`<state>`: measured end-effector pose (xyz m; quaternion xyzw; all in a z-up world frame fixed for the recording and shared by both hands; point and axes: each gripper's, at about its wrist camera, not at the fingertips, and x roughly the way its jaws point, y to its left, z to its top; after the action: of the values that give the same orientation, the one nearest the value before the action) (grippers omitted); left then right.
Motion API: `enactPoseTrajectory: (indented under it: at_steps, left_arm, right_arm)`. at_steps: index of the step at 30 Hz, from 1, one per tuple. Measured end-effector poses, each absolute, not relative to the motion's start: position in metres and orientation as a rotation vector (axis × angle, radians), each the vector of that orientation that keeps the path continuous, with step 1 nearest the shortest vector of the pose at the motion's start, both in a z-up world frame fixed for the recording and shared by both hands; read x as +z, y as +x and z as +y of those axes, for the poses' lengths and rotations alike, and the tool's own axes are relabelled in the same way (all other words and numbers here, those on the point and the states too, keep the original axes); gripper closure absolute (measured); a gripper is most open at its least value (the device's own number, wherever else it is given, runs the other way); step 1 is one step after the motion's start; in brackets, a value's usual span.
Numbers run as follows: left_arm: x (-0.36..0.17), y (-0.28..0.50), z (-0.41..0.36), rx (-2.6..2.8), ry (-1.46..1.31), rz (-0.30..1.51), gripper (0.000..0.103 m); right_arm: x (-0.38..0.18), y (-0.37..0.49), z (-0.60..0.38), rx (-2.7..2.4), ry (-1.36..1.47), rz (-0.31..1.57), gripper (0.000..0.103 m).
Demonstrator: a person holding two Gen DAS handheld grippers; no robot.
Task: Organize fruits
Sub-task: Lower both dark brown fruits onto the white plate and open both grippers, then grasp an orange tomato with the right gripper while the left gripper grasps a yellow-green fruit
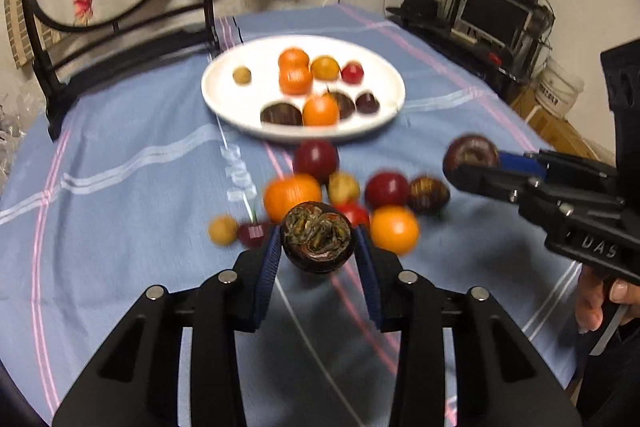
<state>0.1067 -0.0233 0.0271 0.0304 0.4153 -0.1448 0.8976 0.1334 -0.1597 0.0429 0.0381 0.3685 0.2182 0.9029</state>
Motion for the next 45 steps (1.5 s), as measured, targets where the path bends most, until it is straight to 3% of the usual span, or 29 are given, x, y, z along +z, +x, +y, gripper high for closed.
enactPoseTrajectory:
  at_steps: [7,17,19,20,21,22,34,38,45]
  left_arm:
    - [0.053,0.150,-0.023,-0.268,0.007,0.813,0.066]
    - [0.035,0.231,-0.030,-0.175,-0.023,0.838,0.066]
    - [0.030,0.242,-0.030,-0.154,-0.038,0.842,0.062]
    - [0.027,0.246,-0.029,-0.142,-0.050,0.842,0.049]
    - [0.026,0.248,-0.027,-0.122,-0.066,0.843,0.043]
    - [0.025,0.248,-0.025,-0.112,-0.082,0.839,0.039]
    - [0.024,0.190,-0.002,-0.082,-0.121,0.853,0.034]
    - [0.017,0.161,0.009,-0.046,-0.124,0.837,0.027]
    - [0.004,0.131,0.028,-0.033,-0.149,0.826,0.026]
  right_arm:
    - [0.075,0.189,-0.148,0.445,0.099,0.684,0.074]
    - [0.017,0.251,-0.153,0.409,0.203,0.805,0.073]
    - [0.012,0.255,-0.157,0.398,0.220,0.799,0.070]
    - [0.009,0.256,-0.160,0.387,0.239,0.787,0.055]
    - [0.007,0.256,-0.164,0.370,0.252,0.783,0.049]
    - [0.005,0.256,-0.167,0.363,0.260,0.785,0.049]
    - [0.012,0.237,-0.170,0.360,0.249,0.772,0.048]
    - [0.016,0.223,-0.165,0.363,0.210,0.759,0.046]
    - [0.006,0.179,-0.158,0.381,0.149,0.782,0.044]
